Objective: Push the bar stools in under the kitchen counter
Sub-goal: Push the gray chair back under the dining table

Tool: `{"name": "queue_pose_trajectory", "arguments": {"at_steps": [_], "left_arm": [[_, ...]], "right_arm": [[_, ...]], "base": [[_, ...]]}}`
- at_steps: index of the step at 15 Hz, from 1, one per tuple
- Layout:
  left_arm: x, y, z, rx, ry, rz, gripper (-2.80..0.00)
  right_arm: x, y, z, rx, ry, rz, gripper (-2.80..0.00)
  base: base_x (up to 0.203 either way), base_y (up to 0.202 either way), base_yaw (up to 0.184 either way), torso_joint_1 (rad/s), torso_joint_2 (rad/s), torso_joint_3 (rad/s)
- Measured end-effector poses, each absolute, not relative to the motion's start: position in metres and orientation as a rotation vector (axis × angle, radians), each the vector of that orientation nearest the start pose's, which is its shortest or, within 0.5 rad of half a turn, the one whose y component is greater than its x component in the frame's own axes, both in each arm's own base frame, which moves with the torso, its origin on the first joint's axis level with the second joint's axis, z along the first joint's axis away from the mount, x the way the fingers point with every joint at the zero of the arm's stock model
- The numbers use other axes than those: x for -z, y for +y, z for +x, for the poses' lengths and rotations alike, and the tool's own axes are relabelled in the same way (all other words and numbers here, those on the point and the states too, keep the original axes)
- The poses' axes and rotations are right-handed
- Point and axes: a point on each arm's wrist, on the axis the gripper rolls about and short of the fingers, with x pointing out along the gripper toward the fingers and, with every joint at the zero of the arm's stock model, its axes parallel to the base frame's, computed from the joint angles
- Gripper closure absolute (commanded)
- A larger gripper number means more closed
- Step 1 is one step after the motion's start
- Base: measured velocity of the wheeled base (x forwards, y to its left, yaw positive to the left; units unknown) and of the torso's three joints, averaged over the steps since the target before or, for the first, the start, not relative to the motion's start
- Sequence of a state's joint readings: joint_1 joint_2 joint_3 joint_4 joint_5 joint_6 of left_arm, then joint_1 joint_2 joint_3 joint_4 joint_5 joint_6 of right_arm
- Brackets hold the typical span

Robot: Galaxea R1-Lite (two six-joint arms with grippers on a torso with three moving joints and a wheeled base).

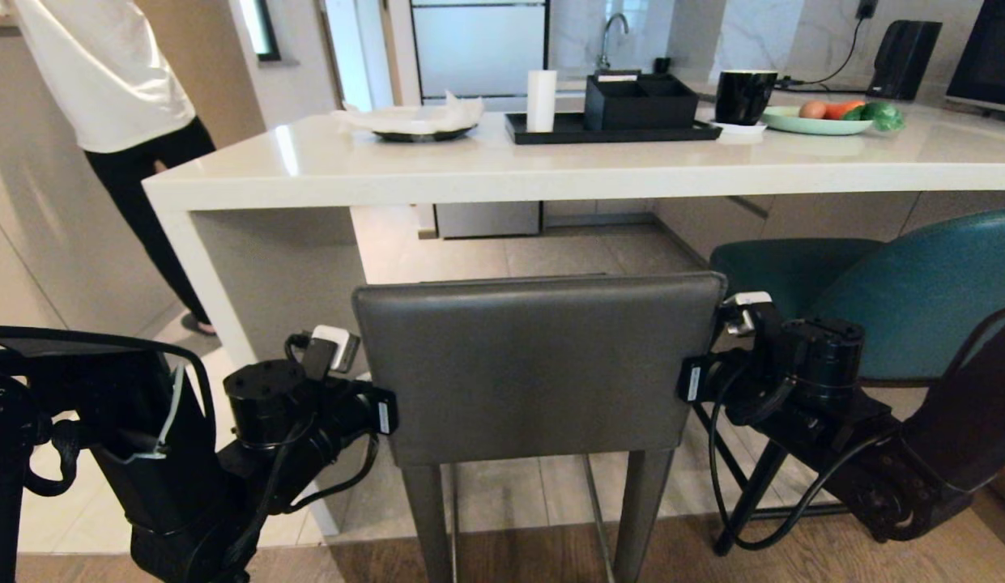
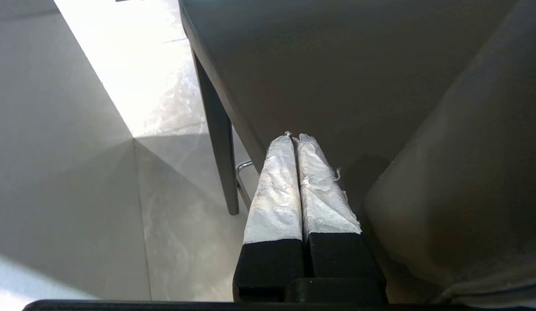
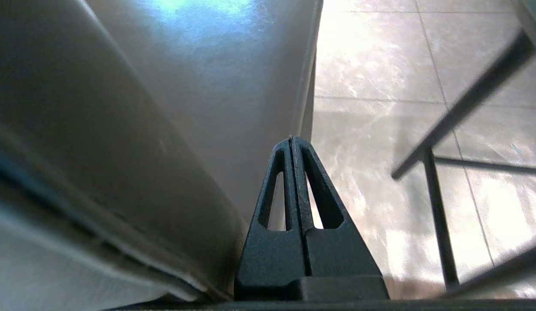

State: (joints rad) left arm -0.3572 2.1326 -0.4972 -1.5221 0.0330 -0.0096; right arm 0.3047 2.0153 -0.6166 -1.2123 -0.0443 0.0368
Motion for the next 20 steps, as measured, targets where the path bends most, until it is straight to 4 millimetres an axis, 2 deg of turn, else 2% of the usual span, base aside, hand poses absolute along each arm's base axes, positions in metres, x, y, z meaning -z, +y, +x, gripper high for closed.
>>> {"name": "queue_pose_trajectory", "arguments": {"at_steps": [12, 17, 20], "left_arm": [[-0.060, -0.112, 0.300, 0.315, 0.136, 0.018, 0.00], [-0.045, -0.105, 0.279, 0.316, 0.235, 0.066, 0.00], [-0.050, -0.095, 0.264, 0.301, 0.256, 0.057, 0.00]], "right_arm": [[-0.090, 0.100, 0.317, -0.260, 0.199, 0.002, 0.00], [-0.085, 0.105, 0.307, -0.220, 0.216, -0.006, 0.00], [-0.089, 0.099, 0.292, -0.216, 0.183, 0.007, 0.00]], "base": [[0.185, 0.000, 0.000, 0.002, 0.00, 0.003], [0.000, 0.000, 0.000, 0.000, 0.00, 0.000], [0.000, 0.000, 0.000, 0.000, 0.00, 0.000]]}}
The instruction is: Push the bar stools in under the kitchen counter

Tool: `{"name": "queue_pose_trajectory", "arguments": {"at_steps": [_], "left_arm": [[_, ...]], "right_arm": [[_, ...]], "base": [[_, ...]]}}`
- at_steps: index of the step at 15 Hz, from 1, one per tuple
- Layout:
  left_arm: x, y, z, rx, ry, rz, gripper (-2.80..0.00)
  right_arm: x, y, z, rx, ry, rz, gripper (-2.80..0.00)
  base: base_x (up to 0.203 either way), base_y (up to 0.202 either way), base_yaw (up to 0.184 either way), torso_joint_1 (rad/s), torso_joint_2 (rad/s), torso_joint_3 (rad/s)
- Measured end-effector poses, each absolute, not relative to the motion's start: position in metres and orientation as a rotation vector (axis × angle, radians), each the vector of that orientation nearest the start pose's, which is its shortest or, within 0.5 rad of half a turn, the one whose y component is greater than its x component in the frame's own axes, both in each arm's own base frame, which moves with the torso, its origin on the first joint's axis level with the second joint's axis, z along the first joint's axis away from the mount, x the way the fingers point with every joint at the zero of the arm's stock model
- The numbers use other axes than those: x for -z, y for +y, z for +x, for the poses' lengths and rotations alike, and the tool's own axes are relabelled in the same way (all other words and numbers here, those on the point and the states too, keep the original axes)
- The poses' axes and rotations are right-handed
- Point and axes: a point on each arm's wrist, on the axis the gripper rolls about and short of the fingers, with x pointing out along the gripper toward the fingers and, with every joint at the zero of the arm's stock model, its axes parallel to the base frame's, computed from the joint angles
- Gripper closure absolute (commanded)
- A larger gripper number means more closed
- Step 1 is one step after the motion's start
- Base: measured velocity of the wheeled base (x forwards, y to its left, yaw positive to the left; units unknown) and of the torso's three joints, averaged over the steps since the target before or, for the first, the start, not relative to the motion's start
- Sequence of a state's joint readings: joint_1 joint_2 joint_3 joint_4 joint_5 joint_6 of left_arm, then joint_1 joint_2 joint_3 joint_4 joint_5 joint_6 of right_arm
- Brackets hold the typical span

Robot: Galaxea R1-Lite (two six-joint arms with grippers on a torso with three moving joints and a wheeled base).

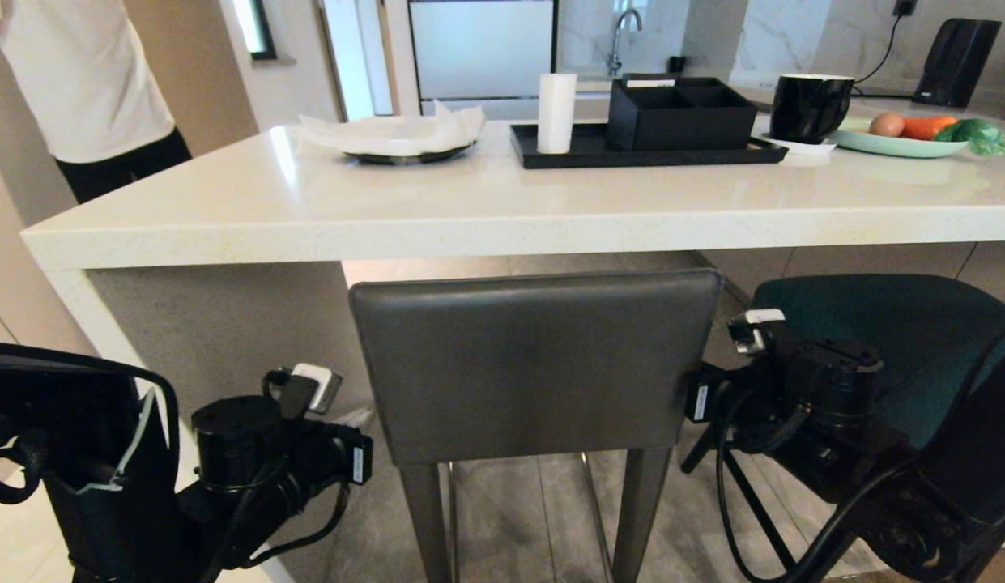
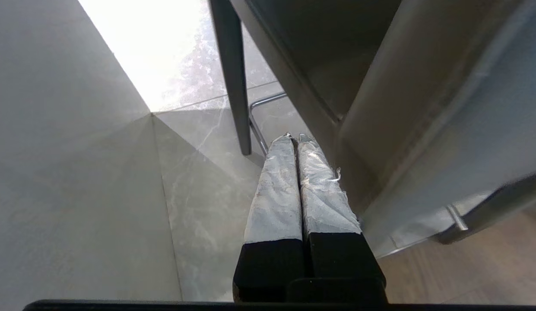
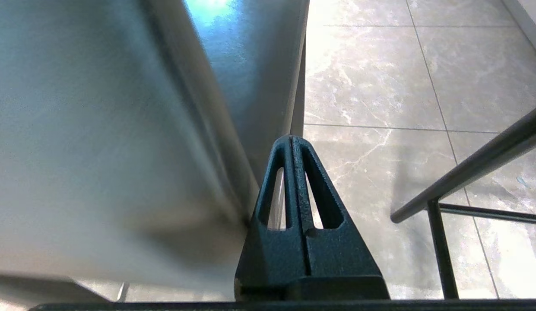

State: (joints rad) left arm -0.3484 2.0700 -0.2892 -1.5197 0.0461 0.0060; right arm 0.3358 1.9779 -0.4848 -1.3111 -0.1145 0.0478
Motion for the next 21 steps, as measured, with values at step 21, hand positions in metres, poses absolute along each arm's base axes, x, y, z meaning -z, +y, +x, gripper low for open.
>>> {"name": "queue_pose_trajectory", "arguments": {"at_steps": [21], "left_arm": [[-0.191, -0.004, 0.048, 0.031, -0.203, -0.063, 0.00]], "right_arm": [[-0.213, -0.004, -0.015, 0.187, -0.065, -0.040, 0.00]], "base": [[0.000, 0.000, 0.000, 0.000, 0.00, 0.000]]}}
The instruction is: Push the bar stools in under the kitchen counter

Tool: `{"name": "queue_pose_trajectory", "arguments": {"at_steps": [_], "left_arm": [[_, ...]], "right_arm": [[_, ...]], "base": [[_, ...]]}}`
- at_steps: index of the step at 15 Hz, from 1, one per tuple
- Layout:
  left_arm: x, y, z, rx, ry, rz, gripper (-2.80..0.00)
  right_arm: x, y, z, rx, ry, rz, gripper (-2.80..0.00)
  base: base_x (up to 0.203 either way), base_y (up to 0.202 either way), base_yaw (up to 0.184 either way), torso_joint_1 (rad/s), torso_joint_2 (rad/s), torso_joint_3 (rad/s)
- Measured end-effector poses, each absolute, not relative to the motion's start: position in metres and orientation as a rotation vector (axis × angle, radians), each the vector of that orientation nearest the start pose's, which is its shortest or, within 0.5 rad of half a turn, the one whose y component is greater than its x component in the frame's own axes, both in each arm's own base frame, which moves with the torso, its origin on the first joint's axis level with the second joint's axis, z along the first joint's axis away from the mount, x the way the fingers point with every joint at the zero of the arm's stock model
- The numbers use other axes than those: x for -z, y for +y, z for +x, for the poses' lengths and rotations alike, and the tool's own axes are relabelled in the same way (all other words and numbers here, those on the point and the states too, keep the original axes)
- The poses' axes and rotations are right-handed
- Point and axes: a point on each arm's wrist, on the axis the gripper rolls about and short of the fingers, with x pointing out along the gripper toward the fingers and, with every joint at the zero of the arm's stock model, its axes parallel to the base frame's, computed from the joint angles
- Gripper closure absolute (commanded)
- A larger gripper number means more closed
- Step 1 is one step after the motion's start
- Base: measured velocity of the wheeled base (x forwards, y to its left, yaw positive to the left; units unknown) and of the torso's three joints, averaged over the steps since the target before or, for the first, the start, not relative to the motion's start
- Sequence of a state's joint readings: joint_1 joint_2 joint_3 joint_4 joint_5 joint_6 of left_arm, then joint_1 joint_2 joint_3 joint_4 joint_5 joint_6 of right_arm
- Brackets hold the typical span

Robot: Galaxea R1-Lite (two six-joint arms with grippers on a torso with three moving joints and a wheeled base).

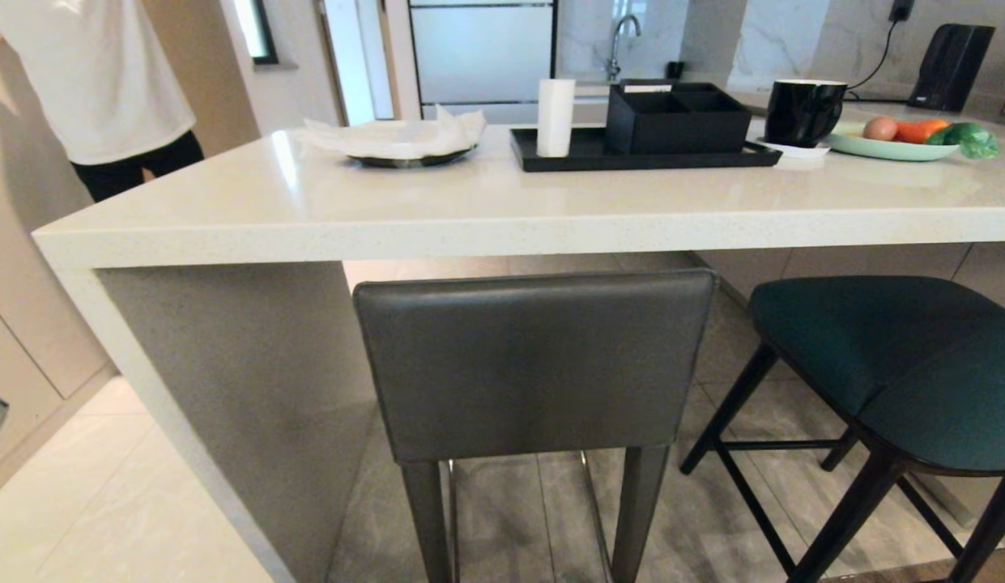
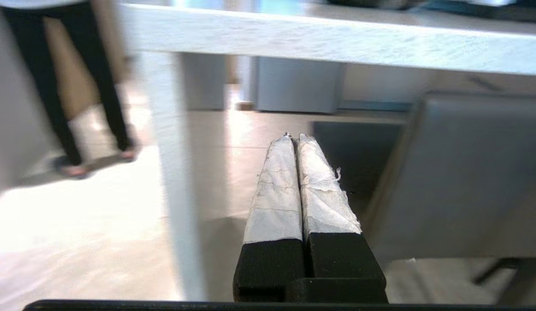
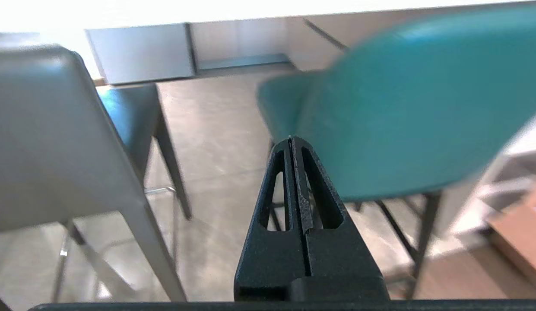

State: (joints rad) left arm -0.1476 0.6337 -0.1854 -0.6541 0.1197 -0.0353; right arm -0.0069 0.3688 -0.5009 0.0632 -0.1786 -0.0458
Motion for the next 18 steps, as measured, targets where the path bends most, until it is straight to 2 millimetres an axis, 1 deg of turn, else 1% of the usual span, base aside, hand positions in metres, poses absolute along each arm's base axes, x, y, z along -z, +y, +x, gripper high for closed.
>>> {"name": "queue_pose_trajectory", "arguments": {"at_steps": [2, 4, 7, 9, 10, 12, 14, 15, 17, 18], "left_arm": [[-0.187, 0.000, 0.025, -0.010, -0.208, -0.025, 0.00], [-0.173, 0.002, 0.003, -0.041, -0.192, 0.009, 0.00], [-0.133, 0.001, -0.019, -0.026, -0.156, 0.038, 0.00], [-0.105, 0.000, -0.022, -0.008, -0.124, 0.048, 0.00], [-0.098, 0.000, -0.022, -0.003, -0.124, 0.061, 0.00], [-0.089, 0.000, -0.023, 0.017, -0.103, 0.088, 0.00], [-0.088, -0.001, -0.023, 0.029, -0.109, 0.093, 0.00], [-0.087, -0.001, -0.023, 0.040, -0.110, 0.097, 0.00], [-0.087, -0.001, -0.024, 0.045, -0.115, 0.093, 0.00], [-0.087, -0.001, -0.024, 0.043, -0.114, 0.091, 0.00]], "right_arm": [[-0.206, -0.003, -0.032, 0.212, -0.090, -0.045, 0.00], [-0.198, -0.004, -0.043, 0.216, -0.127, -0.046, 0.00], [-0.174, -0.003, -0.049, 0.189, -0.132, -0.064, 0.00], [-0.149, -0.003, -0.049, 0.187, -0.097, -0.084, 0.00], [-0.135, -0.004, -0.046, 0.192, -0.070, -0.086, 0.00], [-0.105, -0.004, -0.034, 0.191, -0.026, -0.082, 0.00], [-0.095, -0.003, -0.027, 0.139, -0.099, -0.046, 0.00], [-0.091, -0.001, -0.025, 0.072, -0.106, -0.034, 0.00], [-0.081, 0.001, -0.024, -0.024, -0.042, -0.019, 0.00], [-0.080, 0.001, -0.023, -0.022, -0.036, -0.017, 0.00]], "base": [[0.000, 0.000, 0.000, 0.000, 0.00, 0.000], [0.000, 0.000, 0.000, 0.000, 0.00, 0.000], [0.000, 0.000, 0.000, 0.000, 0.00, 0.000], [0.000, 0.000, 0.000, 0.000, 0.00, 0.000], [0.000, 0.000, 0.000, 0.000, 0.00, 0.000], [0.000, 0.000, 0.000, 0.000, 0.00, 0.000], [0.000, 0.000, 0.000, 0.000, 0.00, 0.000], [0.000, 0.000, 0.000, 0.000, 0.00, 0.000], [0.000, 0.000, 0.000, 0.000, 0.00, 0.000], [0.000, 0.000, 0.000, 0.000, 0.00, 0.000]]}}
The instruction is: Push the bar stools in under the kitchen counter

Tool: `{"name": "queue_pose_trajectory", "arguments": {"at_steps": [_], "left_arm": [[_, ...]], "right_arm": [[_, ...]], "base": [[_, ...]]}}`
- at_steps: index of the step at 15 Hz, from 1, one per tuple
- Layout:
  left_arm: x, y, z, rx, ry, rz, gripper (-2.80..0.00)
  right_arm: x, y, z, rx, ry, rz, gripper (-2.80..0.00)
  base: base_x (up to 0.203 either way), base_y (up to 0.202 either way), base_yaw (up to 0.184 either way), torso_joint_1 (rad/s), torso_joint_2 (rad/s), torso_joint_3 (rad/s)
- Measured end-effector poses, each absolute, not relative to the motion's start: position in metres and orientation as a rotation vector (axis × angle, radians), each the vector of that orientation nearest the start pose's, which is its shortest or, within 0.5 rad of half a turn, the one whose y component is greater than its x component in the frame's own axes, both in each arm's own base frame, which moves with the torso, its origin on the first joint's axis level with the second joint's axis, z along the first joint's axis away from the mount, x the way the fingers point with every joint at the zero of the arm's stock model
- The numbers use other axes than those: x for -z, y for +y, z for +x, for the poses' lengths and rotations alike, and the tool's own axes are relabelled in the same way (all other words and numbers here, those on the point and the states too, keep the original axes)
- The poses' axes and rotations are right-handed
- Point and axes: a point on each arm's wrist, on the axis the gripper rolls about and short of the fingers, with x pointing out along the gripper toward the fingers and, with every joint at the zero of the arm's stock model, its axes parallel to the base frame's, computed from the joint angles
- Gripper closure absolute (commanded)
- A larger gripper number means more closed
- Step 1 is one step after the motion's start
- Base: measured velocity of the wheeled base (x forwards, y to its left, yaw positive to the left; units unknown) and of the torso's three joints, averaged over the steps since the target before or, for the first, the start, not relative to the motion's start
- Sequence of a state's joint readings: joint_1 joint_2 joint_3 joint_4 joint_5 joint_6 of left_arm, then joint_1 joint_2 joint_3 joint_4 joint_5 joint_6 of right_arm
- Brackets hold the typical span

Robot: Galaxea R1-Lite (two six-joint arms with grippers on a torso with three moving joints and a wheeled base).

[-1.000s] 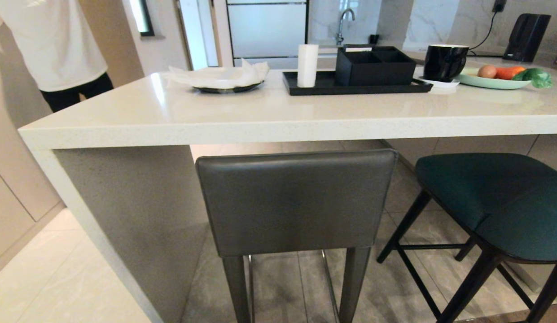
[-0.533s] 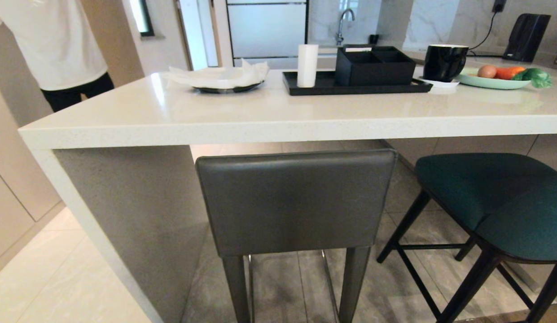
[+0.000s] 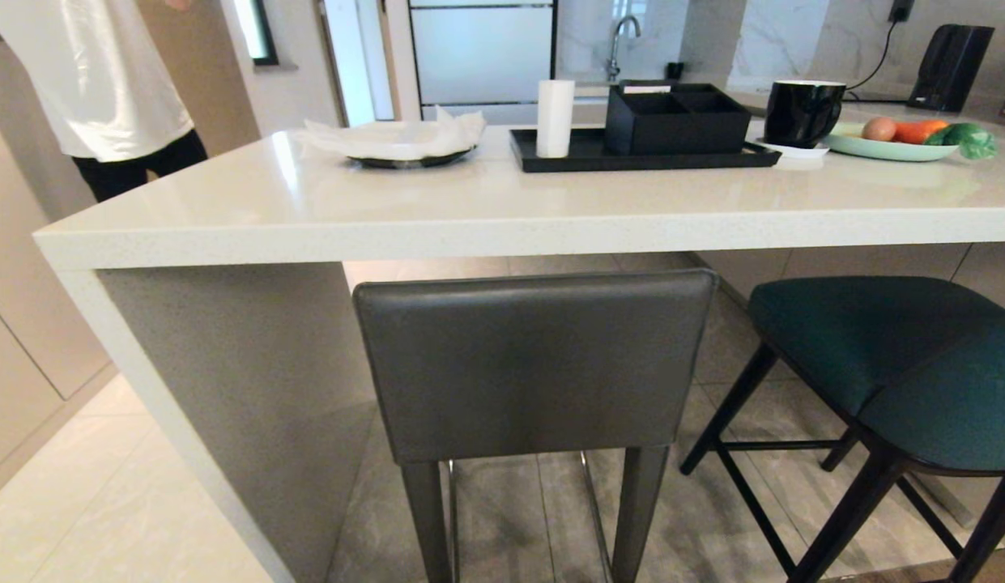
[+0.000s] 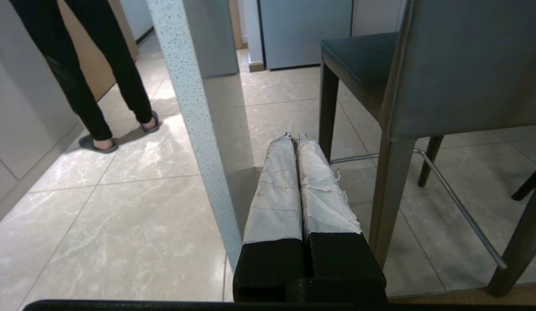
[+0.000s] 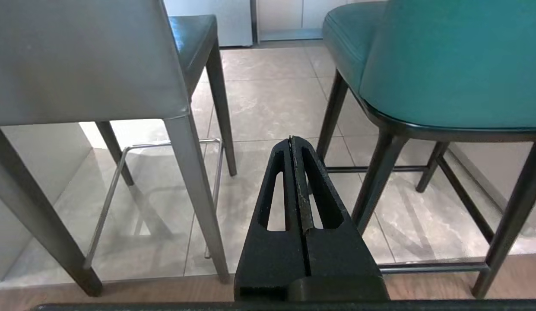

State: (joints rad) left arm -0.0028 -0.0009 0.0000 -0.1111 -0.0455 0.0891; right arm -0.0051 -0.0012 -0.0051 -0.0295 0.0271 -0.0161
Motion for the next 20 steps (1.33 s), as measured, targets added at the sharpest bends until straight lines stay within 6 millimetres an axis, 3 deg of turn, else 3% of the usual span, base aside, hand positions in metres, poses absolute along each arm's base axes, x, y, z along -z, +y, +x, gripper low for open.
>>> {"name": "queue_pose_trajectory", "arguments": {"at_steps": [13, 20], "left_arm": [[-0.0870, -0.0009, -0.0236, 0.038, -0.116, 0.075, 0.00], [-0.0869, -0.0009, -0.0236, 0.038, -0.115, 0.074, 0.00]], "right_arm": [[-0.0757, 0.0001, -0.0229, 0.004, -0.004, -0.020, 0.00], [-0.0757, 0.0001, -0.0229, 0.004, -0.004, -0.018, 0.00]], "base": [[0.000, 0.000, 0.000, 0.000, 0.00, 0.000], [0.001, -0.175, -0.001, 0.003, 0.00, 0.002]]}}
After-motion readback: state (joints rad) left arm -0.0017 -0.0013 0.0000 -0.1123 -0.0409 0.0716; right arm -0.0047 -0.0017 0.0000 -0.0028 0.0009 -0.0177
